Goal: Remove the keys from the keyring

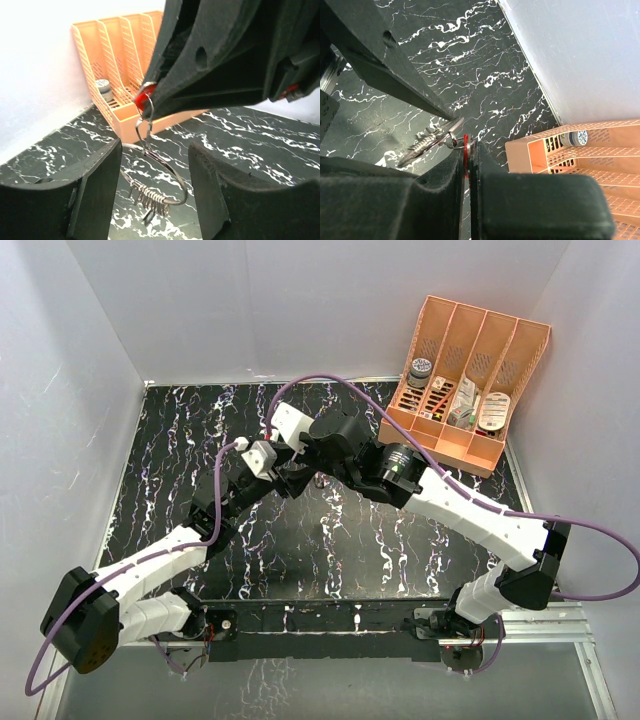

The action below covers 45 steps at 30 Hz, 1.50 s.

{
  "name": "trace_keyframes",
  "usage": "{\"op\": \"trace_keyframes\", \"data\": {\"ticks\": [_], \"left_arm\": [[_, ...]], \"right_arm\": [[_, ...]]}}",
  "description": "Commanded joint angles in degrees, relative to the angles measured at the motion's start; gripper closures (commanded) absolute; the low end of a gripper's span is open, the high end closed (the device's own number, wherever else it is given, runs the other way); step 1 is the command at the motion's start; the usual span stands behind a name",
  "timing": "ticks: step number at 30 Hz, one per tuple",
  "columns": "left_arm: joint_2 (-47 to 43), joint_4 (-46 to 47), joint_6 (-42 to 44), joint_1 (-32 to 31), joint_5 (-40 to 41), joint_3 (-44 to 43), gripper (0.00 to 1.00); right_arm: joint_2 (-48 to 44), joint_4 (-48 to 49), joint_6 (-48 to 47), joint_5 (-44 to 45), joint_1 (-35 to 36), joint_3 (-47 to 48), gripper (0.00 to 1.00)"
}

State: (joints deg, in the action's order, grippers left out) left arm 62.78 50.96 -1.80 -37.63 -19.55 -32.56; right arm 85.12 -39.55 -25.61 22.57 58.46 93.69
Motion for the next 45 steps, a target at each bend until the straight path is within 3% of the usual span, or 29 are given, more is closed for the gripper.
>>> {"op": "trace_keyframes", "data": {"ticks": [1, 14, 28, 45], "left_arm": [[-0.61, 8.09, 1.5, -0.34, 5.24, 0.77, 0.47], [2.96, 13.05, -0.74, -0.6, 7.23, 0.74, 0.49], [4.02, 15.01, -0.02, -0.98, 10.87, 1.14, 0.62], [3.4, 13.95, 0.67, -0.96, 10.02, 1.57, 0.64]], "right_arm": [[-1.54, 4.65, -0.23, 0.5, 0.25, 2.56, 1.0], [-1.28, 5.8, -0.08, 0.11, 0.69, 2.28, 1.0], [-0.49, 6.03, 0.12, -0.29, 1.13, 2.46, 1.0], [-0.57, 6.59, -0.06, -0.33, 1.31, 2.29, 1.0]]}}
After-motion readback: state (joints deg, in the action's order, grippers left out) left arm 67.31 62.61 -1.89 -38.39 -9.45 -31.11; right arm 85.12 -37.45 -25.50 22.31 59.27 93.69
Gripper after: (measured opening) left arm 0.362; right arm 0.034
